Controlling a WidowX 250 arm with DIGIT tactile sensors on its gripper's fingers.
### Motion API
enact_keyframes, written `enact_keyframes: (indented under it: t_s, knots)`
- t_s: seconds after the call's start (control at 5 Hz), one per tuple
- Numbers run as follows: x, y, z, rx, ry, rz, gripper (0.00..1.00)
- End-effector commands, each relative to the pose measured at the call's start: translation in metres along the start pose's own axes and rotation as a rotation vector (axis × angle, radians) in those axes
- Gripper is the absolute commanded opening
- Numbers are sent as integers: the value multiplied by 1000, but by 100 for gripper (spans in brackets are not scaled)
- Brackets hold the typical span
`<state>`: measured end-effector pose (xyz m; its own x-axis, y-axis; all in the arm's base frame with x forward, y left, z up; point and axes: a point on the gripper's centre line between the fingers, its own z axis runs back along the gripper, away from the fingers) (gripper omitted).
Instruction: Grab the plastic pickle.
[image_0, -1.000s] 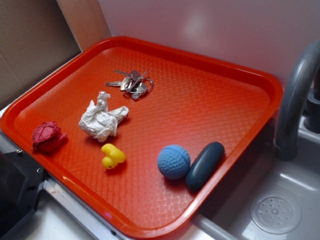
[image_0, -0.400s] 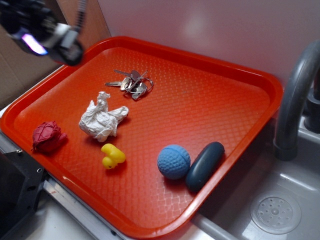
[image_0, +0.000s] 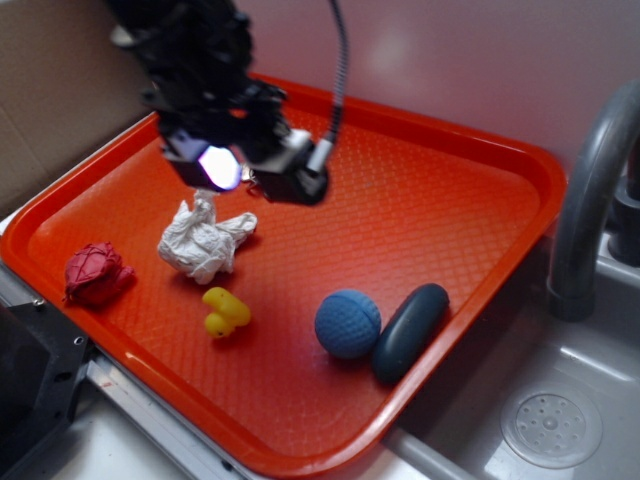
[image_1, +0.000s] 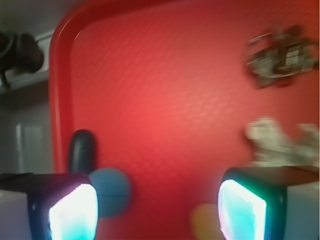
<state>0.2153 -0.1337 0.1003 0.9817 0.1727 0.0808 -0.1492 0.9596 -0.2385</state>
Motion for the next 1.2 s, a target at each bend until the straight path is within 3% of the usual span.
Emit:
enact_keyframes:
  t_s: [0.0,0.4,0.8,1.0]
  knots:
    - [7,-21,-3,-31,-45,-82,100]
    - [7,-21,-3,-31,-45,-82,100]
    - [11,-53,-61,-85,16,-93,100]
    - [4,-67,-67,-113,50,-146,100]
